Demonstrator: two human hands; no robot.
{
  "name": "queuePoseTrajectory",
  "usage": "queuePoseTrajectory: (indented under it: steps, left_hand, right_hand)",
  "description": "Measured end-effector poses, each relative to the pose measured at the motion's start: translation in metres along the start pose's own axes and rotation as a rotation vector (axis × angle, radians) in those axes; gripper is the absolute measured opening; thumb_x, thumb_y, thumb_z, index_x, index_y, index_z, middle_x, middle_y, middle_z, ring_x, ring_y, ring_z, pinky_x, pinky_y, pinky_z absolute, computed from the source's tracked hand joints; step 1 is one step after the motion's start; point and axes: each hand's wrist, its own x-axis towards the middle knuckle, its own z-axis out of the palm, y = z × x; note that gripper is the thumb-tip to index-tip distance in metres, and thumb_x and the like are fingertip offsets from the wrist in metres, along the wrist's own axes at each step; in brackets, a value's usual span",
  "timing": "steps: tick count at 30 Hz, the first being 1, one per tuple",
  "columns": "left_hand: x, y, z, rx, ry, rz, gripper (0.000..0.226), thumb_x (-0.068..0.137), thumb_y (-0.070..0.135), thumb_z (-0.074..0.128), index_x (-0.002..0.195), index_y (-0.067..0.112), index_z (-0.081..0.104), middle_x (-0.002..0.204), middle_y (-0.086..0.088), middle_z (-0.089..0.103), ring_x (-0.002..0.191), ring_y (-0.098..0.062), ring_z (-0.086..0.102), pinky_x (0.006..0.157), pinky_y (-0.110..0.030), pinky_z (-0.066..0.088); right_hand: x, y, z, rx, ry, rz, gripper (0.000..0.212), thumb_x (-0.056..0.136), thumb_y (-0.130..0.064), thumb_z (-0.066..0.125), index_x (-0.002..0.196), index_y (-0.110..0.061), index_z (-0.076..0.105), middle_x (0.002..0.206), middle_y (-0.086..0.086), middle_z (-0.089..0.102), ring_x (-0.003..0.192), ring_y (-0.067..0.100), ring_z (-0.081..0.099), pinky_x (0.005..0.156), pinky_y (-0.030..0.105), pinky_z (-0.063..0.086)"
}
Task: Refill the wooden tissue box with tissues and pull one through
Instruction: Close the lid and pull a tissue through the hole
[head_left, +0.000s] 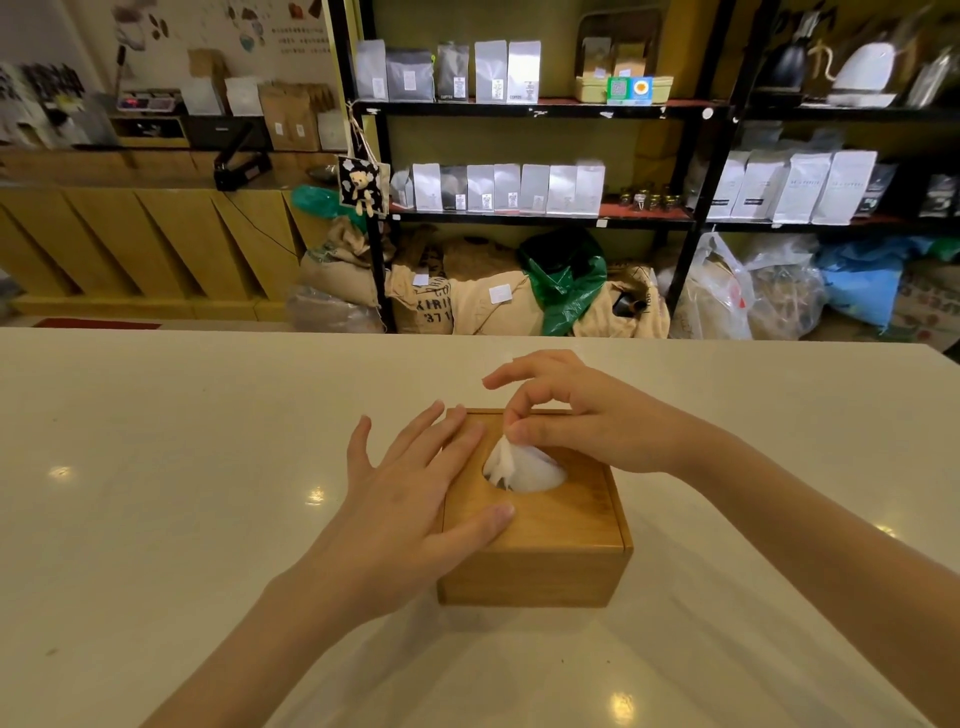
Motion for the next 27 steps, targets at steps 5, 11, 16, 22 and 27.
queuePoseTrajectory:
  steps: [5,11,16,22,27]
  left_hand:
    - [-0.002,0.004,-0.001,0.023,0.009,0.012,0.106,0.048,0.086,-0.016,0.144,0.044,0.000,0.155,0.023,-0.006,0.130,0.012,-0.021,0.107,-0.043,-0.027]
    - [0.000,0.006,-0.001,0.109,0.026,0.000,0.109,0.048,0.086,-0.016,0.145,0.041,0.002,0.156,0.020,-0.005,0.140,-0.001,-0.017,0.103,-0.043,-0.028]
    - [0.002,0.014,-0.009,-0.066,0.073,0.000,0.075,0.069,0.073,0.027,0.137,0.041,0.030,0.150,0.020,0.024,0.138,0.004,0.001,0.107,-0.033,-0.022]
    - [0.011,0.021,-0.014,-0.157,0.363,0.020,0.024,0.081,0.047,0.059,0.094,0.029,0.070,0.113,0.018,0.062,0.123,0.002,0.037,0.113,-0.038,0.005]
    - [0.017,0.019,-0.011,-0.199,0.396,0.019,0.011,0.080,0.028,0.066,0.086,0.022,0.073,0.106,0.013,0.067,0.121,-0.009,0.048,0.111,-0.045,0.024]
  right_hand:
    - [-0.008,-0.002,-0.001,-0.051,-0.004,-0.029,0.007,0.089,-0.026,0.056,0.085,-0.031,0.061,0.126,-0.023,0.040,0.126,-0.002,0.020,0.105,0.024,0.016]
    - [-0.013,-0.005,0.003,-0.031,-0.008,-0.038,0.018,0.089,-0.025,0.055,0.078,-0.039,0.056,0.121,-0.028,0.040,0.124,-0.005,0.020,0.101,0.017,0.018]
    - [-0.006,-0.004,0.002,0.045,0.095,0.080,0.018,0.089,-0.027,0.055,0.079,-0.041,0.056,0.120,-0.020,0.047,0.110,-0.005,0.038,0.090,0.015,0.028]
    - [-0.007,-0.004,0.004,0.063,0.147,0.121,0.010,0.087,-0.027,0.058,0.082,-0.035,0.060,0.114,-0.017,0.051,0.100,-0.008,0.044,0.078,0.006,0.028]
    - [-0.026,-0.012,0.003,-0.149,0.238,0.130,0.008,0.080,-0.034,0.064,0.084,-0.034,0.057,0.116,-0.017,0.048,0.113,0.000,0.034,0.100,0.025,0.029]
